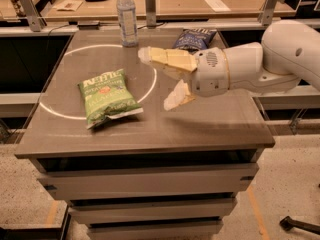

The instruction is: Move blue plastic bottle near blue chip bag

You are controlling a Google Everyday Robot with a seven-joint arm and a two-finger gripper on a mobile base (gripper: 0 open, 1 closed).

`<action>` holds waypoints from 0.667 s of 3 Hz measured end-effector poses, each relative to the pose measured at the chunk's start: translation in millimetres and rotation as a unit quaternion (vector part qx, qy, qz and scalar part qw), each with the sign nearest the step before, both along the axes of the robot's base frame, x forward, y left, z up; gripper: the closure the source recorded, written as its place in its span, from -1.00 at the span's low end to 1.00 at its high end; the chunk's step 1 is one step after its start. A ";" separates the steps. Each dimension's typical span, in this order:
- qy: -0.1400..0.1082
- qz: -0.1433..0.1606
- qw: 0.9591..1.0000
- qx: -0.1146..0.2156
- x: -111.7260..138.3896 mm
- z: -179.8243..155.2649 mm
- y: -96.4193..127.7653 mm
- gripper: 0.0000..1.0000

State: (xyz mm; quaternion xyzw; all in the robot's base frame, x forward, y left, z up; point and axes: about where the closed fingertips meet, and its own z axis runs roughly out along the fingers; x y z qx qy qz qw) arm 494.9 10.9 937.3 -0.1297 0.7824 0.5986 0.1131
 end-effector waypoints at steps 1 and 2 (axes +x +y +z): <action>0.064 -0.011 0.997 0.030 2.9 -13.5 15.6 -1.00; 0.095 -0.036 0.991 0.085 17.6 -28.1 35.5 -1.00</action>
Offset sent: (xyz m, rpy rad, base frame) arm 0.0301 0.0404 -0.0483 0.2613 0.2600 -0.1344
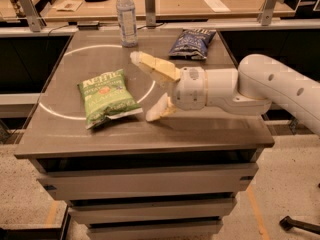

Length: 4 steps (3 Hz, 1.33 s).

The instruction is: Move blue plastic bottle near blue chip bag

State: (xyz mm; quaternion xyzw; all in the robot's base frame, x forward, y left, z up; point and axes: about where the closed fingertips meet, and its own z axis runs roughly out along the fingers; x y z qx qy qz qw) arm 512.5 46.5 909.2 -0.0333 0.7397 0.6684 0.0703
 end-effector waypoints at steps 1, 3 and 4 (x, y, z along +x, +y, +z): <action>-0.011 -0.017 0.999 0.030 13.7 0.5 13.7 -1.00; -0.062 -0.015 0.995 0.074 39.1 16.2 55.4 -1.00; -0.085 0.042 0.994 0.055 30.5 18.6 83.7 -1.00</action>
Offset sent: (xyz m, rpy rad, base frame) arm 0.0559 0.0516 0.0145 0.1916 -0.1316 -0.0945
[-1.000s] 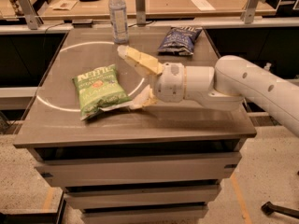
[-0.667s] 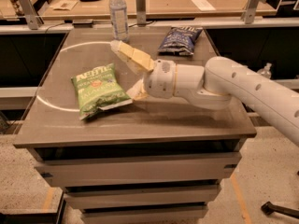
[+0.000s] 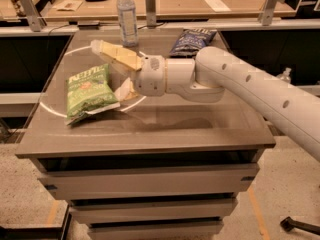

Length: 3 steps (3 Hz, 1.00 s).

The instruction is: Move blue plastic bottle near blue chip bag

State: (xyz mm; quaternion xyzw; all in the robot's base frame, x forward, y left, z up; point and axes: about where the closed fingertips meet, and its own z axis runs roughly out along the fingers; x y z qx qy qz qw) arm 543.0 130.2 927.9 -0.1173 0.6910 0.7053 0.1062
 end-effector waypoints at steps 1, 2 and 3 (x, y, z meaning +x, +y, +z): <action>-0.025 0.054 0.998 -0.038 -7.8 -0.6 16.6 -0.63; -0.048 0.083 0.993 -0.068 -10.5 1.7 19.3 -0.16; -0.067 0.096 0.989 -0.090 -11.6 5.4 14.9 0.30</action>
Offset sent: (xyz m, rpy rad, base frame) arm -0.0096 0.0156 0.0032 -0.2110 -0.1510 0.2248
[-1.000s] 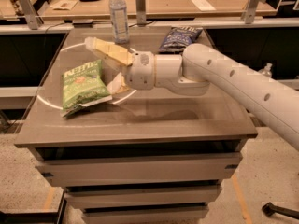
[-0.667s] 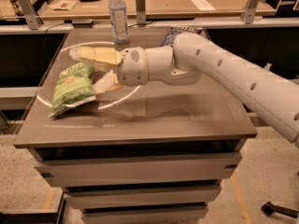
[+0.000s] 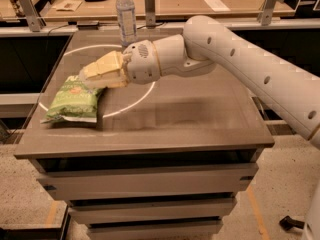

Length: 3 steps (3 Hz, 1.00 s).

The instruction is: Move blue plastic bottle near blue chip bag

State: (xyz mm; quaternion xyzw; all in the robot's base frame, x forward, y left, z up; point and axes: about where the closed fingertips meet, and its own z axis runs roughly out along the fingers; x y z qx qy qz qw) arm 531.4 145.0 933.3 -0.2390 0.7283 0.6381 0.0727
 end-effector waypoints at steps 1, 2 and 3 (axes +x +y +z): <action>0.002 -0.018 1.000 -0.012 4.5 2.6 -15.7 0.23; 0.019 -0.044 0.999 -0.013 4.2 -2.9 -35.7 -0.23; 0.032 -0.056 0.998 -0.025 -6.1 -15.6 -45.8 -0.70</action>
Offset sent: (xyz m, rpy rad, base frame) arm 0.0065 -0.0702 -0.0142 -0.0306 0.0870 -0.1724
